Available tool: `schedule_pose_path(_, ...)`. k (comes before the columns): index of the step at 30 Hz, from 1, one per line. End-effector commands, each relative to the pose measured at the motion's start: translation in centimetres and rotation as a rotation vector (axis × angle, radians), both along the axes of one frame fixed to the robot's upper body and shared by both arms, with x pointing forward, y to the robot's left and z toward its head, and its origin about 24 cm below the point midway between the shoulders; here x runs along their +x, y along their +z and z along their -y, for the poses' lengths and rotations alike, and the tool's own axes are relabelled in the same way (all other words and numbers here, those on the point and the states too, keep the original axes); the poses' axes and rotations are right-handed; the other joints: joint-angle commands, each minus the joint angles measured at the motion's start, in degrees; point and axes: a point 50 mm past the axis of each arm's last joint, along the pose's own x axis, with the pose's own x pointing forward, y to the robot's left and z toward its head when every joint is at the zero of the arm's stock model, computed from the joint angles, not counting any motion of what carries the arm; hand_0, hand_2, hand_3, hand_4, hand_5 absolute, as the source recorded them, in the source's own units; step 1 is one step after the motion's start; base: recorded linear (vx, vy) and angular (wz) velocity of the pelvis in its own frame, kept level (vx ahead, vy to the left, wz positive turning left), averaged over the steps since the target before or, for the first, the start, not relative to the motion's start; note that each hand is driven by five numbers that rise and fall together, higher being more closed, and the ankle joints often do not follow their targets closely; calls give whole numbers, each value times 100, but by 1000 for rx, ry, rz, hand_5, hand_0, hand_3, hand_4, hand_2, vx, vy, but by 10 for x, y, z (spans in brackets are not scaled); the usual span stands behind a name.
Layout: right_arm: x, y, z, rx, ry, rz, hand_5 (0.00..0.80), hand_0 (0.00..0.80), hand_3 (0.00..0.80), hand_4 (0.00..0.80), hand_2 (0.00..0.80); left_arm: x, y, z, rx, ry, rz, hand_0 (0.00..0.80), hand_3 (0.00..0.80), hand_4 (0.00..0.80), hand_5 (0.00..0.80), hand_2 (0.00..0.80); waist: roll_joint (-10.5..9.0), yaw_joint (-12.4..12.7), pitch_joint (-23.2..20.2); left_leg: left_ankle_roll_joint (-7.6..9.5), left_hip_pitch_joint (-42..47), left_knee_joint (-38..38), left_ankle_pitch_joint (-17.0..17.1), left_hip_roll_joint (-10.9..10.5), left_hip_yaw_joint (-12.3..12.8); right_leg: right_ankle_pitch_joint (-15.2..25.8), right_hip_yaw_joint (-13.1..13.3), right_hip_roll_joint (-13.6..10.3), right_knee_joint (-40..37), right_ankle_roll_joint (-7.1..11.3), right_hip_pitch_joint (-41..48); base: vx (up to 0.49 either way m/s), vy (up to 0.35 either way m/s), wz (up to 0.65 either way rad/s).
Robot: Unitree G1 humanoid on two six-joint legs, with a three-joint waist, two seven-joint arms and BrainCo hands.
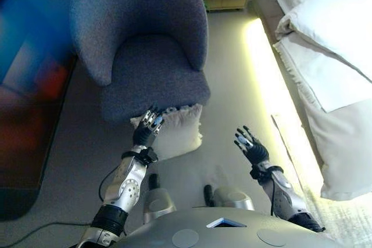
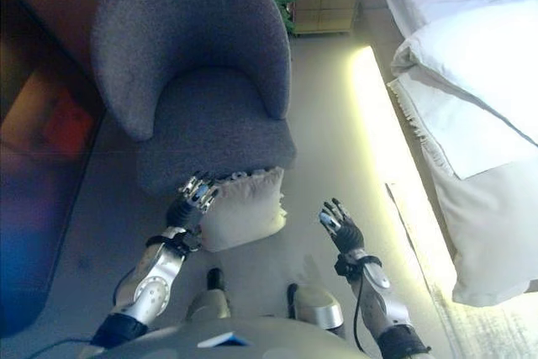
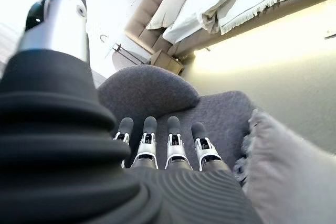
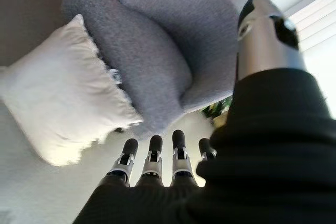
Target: Pick up the cushion and take it to the sofa
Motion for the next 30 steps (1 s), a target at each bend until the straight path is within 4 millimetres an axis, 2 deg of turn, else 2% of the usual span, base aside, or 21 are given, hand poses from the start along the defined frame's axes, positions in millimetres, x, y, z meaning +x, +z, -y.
schedule_pose_path(1, 21, 22, -5, 40, -17, 155, 0, 0, 0, 0, 0, 9, 23, -8, -19, 15, 145, 0, 0, 0, 0, 0, -117, -14, -45, -29, -179, -173, 450, 122, 61, 373, -150, -186, -137, 106, 138, 194, 267, 17)
schedule_pose_path(3, 28, 23, -11, 53, -46, 149, 0, 0, 0, 0, 0, 10, 23, -9, 2, 21, 144, 0, 0, 0, 0, 0, -158, 76, -9, 96, -280, 142, 224, -90, -87, 395, -166, -350, 92, 212, 94, 224, 247, 12)
schedule_pose_path(4, 31, 26, -13, 74, -41, 161, 0, 0, 0, 0, 0, 10, 24, -11, 3, 20, 151, 0, 0, 0, 0, 0, -180, 108, 5, 127, -302, 274, 138, -151, -78, 432, -172, -423, 182, 268, 96, 264, 219, 8)
schedule_pose_path(8, 38, 30, -26, 83, -8, 191, 0, 0, 0, 0, 0, 3, 18, -19, 59, 18, 117, 0, 0, 0, 0, 0, -267, 230, -74, 447, -313, 520, -168, -479, -41, 780, -160, -650, 809, 503, -9, 262, 197, -6)
schedule_pose_path(11, 41, 33, -31, 107, -26, 205, 0, 0, 0, 0, 0, 2, 16, -22, 94, -12, 109, 0, 0, 0, 0, 0, -224, 316, -112, 657, -225, 556, -346, -669, -18, 1246, -316, -777, 1914, 507, -280, 201, 237, -10)
schedule_pose_path(12, 39, 31, -32, 111, -37, 197, 0, 0, 0, 0, 0, 1, 15, -25, 107, -15, 104, 0, 0, 0, 0, 0, -159, 352, -94, 725, -120, 583, -432, -743, 22, 1428, -465, -853, 2625, 453, -514, 213, 265, -11)
schedule_pose_path(14, 34, 26, -32, 97, -44, 170, 0, 0, 0, 0, 0, 0, 15, -32, 103, 10, 92, 0, 0, 0, 0, 0, -110, 378, -63, 771, 42, 625, -516, -835, 110, 1548, -654, -911, 2960, 376, -738, 272, 231, -21)
schedule_pose_path(16, 28, 23, -32, 91, -40, 150, 0, 0, 0, 0, 0, 0, 18, -37, 93, 36, 96, 0, 0, 0, 0, 0, -129, 386, -43, 780, 150, 597, -550, -889, 185, 1563, -779, -947, 2773, 353, -828, 247, 95, -37)
schedule_pose_path(19, 21, 19, -26, 80, -49, 135, 0, 0, 0, 0, 0, 4, 25, -40, 79, 63, 122, 0, 0, 0, 0, 0, -267, 269, 58, 686, 291, 581, -662, -960, 256, 1591, -864, -951, 1380, 369, -979, 277, -89, -52)
schedule_pose_path(20, 20, 19, -23, 80, -56, 133, 0, 0, 0, 0, 0, 6, 26, -39, 74, 65, 135, 0, 0, 0, 0, 0, -380, 178, 100, 635, 330, 624, -771, -1009, 259, 1699, -735, -991, 497, 423, -1032, 294, -172, -37)
schedule_pose_path(22, 21, 19, -22, 84, -65, 129, 0, 0, 0, 0, 0, 8, 27, -34, 74, 50, 154, 0, 0, 0, 0, 0, -484, 51, 157, 599, 401, 683, -963, -1049, 219, 1936, -463, -1008, -359, 556, -1131, 333, -186, -22)
schedule_pose_path(23, 22, 19, -22, 89, -69, 130, 0, 0, 0, 0, 0, 8, 27, -31, 75, 37, 165, 0, 0, 0, 0, 0, -566, -23, 180, 598, 464, 723, -1105, -1081, 163, 2303, -215, -1033, -761, 663, -1260, 356, -188, 6)
schedule_pose_path(25, 26, 20, -22, 92, -68, 132, 0, 0, 0, 0, 0, 6, 27, -28, 71, 13, 174, 0, 0, 0, 0, 0, -619, -85, 222, 602, 598, 771, -1262, -1036, 48, 2541, 104, -1000, -933, 729, -1355, 366, -189, 27)
schedule_pose_path(26, 28, 20, -21, 93, -67, 133, 0, 0, 0, 0, 0, 4, 26, -28, 69, 5, 171, 0, 0, 0, 0, 0, -619, -80, 223, 594, 653, 804, -1299, -991, -3, 2471, 134, -970, -842, 732, -1341, 385, -172, 47)
schedule_pose_path(27, 31, 19, -21, 95, -66, 128, 0, 0, 0, 0, 0, 1, 22, -27, 66, 5, 155, 0, 0, 0, 0, 0, -636, -61, 185, 607, 725, 845, -1353, -951, -19, 2307, 36, -971, -776, 754, -1259, 404, -166, 68)
schedule_pose_path(30, 37, 24, -26, 94, -47, 125, 0, 0, 0, 0, 0, -4, 13, -22, 50, 12, 113, 0, 0, 0, 0, 0, -606, -133, 42, 453, 911, 1106, -1252, -603, -12, 1916, 137, -721, -405, 627, -1182, 434, -174, 47)
